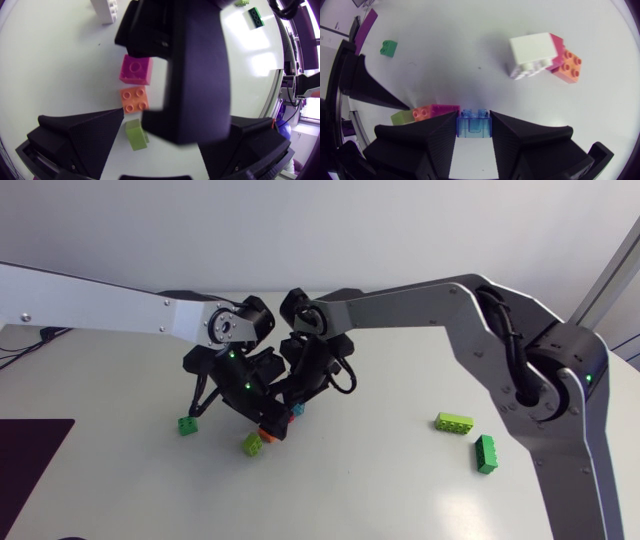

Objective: Sort duplo bricks by size, large to the right and small to the left

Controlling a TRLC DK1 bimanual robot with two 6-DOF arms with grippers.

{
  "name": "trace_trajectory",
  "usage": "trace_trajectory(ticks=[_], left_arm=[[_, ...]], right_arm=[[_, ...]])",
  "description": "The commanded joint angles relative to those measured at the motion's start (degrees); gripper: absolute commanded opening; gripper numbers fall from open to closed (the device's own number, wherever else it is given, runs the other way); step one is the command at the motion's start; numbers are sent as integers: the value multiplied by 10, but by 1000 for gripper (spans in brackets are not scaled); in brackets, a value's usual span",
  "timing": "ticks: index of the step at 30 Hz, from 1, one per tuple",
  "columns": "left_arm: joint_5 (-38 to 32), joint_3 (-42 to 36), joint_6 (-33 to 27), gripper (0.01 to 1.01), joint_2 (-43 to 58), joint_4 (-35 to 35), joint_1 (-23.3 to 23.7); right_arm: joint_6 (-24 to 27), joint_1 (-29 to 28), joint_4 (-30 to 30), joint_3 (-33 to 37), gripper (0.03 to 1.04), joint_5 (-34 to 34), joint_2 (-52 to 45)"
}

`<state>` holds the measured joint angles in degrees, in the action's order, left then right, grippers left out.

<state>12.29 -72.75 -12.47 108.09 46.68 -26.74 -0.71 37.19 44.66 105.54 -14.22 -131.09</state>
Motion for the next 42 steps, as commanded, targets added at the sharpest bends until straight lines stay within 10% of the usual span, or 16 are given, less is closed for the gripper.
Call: trace_trajectory(ticks=[1, 4, 12, 25, 42], left_arm=[[5, 30, -17, 889, -18, 2, 29], [4, 51, -31, 889, -48, 2, 71], [5, 82, -56, 889, -95, 4, 116], [6, 85, -41, 889, -97, -16, 67], [-8, 60, -17, 889, -1, -67, -30]], right_arm=[[-19, 18, 10, 18, 46, -4, 0], [-21, 31, 17, 37, 80, -4, -9], [-24, 41, 40, 49, 993, -3, -9], [-23, -13, 45, 27, 1003, -1, 50], [26, -189, 13, -182, 1002, -20, 247]])
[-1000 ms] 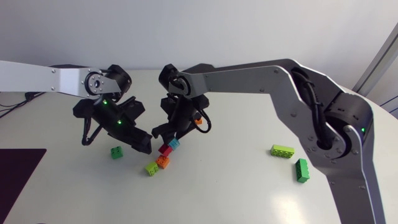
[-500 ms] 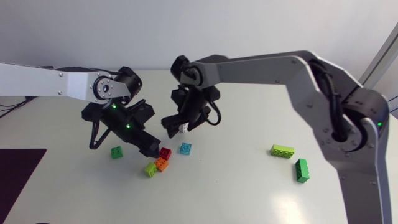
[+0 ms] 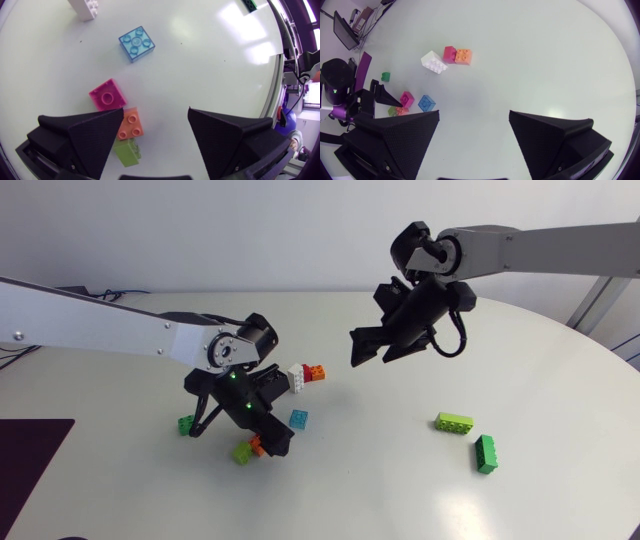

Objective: Sort duplo bricks by size, large to the right and small to the left

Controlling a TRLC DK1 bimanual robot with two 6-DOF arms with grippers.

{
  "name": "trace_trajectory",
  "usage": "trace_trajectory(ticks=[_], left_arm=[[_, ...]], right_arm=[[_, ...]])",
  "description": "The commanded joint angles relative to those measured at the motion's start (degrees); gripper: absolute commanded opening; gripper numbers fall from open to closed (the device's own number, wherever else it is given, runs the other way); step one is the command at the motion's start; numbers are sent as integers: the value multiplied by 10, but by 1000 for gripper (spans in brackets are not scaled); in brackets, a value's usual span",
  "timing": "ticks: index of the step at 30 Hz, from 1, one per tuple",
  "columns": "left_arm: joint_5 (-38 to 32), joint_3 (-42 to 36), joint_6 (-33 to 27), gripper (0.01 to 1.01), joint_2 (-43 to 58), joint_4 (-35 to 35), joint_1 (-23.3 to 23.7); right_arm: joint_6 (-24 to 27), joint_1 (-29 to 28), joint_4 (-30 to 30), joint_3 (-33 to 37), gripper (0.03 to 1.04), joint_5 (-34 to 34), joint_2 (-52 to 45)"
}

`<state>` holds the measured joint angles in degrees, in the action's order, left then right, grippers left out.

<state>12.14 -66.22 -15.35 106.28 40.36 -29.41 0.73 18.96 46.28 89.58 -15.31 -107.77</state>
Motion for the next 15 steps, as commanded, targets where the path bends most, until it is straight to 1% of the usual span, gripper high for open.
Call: trace_trajectory(ticks=[1, 3, 7, 11, 15], left_arm=[[-26, -4, 15, 889, 22, -5, -5], [-58, 2, 24, 887, 26, -16, -6], [-75, 17, 25, 887, 28, -20, 16], [-83, 51, 8, 887, 9, -26, 55], [-90, 86, -27, 887, -13, -34, 112]], right_arm=[[11, -10, -3, -27, 1002, -11, 19], [12, -14, -3, -34, 1002, -12, 28], [12, -15, -4, -40, 1002, -14, 39], [12, -14, -7, -47, 1002, -14, 43], [12, -14, -10, -55, 1002, -14, 46]])
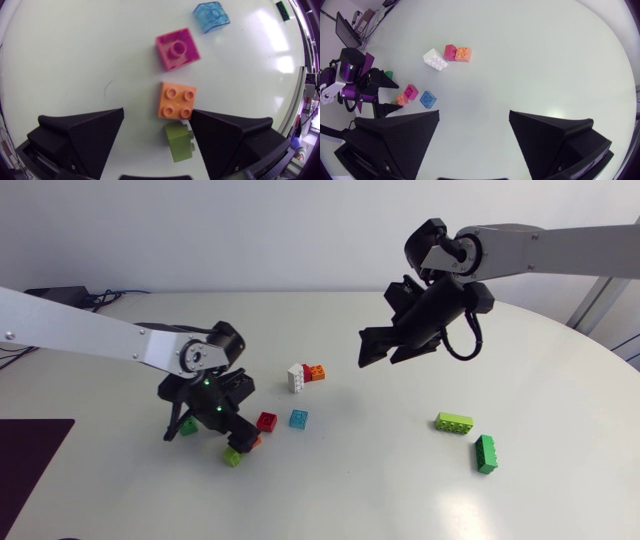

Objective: Sort duplo bricks by size, large to the right and small to the left

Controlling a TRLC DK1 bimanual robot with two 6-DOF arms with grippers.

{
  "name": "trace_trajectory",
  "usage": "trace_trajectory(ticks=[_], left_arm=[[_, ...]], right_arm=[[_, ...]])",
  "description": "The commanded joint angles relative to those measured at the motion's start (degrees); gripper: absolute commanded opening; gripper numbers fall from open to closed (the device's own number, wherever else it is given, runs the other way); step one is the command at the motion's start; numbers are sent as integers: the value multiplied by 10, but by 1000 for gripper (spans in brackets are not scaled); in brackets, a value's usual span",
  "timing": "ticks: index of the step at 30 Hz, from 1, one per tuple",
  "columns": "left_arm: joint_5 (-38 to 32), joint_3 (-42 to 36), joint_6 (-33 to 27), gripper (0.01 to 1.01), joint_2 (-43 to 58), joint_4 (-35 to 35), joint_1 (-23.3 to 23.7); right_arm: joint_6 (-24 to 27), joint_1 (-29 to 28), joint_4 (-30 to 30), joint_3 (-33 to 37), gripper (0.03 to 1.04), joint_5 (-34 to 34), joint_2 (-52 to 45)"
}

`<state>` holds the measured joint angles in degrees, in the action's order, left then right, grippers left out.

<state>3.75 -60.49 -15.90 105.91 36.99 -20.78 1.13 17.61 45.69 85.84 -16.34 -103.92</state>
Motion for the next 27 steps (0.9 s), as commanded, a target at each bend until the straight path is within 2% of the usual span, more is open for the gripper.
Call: trace_trajectory(ticks=[1, 2, 5, 8, 9, 11, 12, 13, 14, 15, 16, 17, 21, 27], left_arm=[[-7, 31, -26, 884, -12, -2, 43], [-7, 34, -32, 846, -18, -4, 54], [-6, 39, -35, 566, -33, -16, 73], [-6, 30, -35, 395, -35, -17, 90], [-7, 27, -35, 357, -36, -16, 96], [-6, 24, -34, 356, -44, -15, 104], [-6, 22, -34, 361, -48, -14, 104], [-5, 20, -33, 418, -55, -11, 104], [-5, 18, -31, 574, -64, -8, 103], [-5, 15, -29, 785, -74, -3, 101], [-4, 14, -28, 918, -83, 0, 98], [-4, 12, -26, 972, -95, 5, 89], [-1, 3, -2, 974, -115, 6, 45], [-1, -20, 47, 972, -43, 9, -23]], right_arm=[[8, 0, -6, -20, 1002, -4, 7], [8, 1, -9, -23, 1002, -4, 8], [7, 3, -10, -25, 1000, -4, 8], [6, 7, -10, -29, 998, -4, 8], [6, 8, -10, -30, 998, -4, 8], [6, 9, -10, -31, 998, -4, 9], [6, 9, -10, -31, 998, -4, 10], [6, 9, -10, -31, 998, -4, 10], [6, 9, -10, -31, 998, -4, 11], [6, 9, -10, -33, 998, -4, 12], [6, 9, -10, -35, 998, -4, 13], [6, 9, -10, -37, 998, -4, 14], [6, 10, -13, -44, 998, -4, 15], [5, 13, -17, -60, 998, -4, 29]])
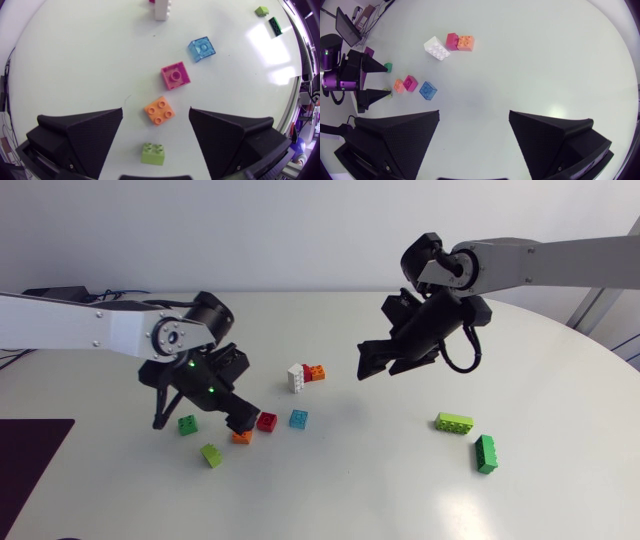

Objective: Sort duplo bricks by size, large to the right and small to the left

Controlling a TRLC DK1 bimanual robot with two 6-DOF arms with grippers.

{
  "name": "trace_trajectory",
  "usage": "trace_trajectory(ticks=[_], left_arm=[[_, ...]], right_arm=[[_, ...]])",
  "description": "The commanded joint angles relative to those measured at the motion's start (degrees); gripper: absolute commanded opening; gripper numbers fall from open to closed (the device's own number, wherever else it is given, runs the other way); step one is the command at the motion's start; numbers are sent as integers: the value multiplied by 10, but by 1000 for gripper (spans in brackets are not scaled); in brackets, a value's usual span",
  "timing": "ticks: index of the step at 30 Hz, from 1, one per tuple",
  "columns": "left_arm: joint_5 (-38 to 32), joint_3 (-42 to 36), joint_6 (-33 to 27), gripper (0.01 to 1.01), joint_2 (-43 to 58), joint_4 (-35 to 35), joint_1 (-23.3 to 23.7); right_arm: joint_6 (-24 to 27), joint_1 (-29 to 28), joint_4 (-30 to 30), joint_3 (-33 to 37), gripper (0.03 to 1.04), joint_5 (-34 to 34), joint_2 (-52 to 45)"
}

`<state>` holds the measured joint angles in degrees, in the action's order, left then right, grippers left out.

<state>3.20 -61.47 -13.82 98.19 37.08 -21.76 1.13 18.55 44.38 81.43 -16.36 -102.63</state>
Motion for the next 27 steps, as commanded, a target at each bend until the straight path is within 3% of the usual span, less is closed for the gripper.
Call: trace_trajectory(ticks=[1, 5, 11, 13, 18, 22, 27], left_arm=[[5, -12, 32, 972, 43, 7, -19], [5, -17, 57, 949, 75, 7, -29], [3, -22, 78, 887, 106, 3, -1], [2, -25, 85, 748, 106, -3, 6], [2, -31, 104, 277, 124, -27, 29], [1, -17, 100, 267, 118, -34, 37], [0, 1, 82, 259, 67, -24, 70]], right_arm=[[5, 4, -5, -18, 998, -4, 19], [7, -4, -9, -28, 998, -4, 25], [7, -5, -19, -37, 998, -4, 29], [5, -4, -23, -38, 998, -4, 28], [5, 4, -30, -28, 993, -2, 9], [-2, 11, -28, 17, 993, -1, -39], [-12, 35, -11, 121, 962, 5, -135]])
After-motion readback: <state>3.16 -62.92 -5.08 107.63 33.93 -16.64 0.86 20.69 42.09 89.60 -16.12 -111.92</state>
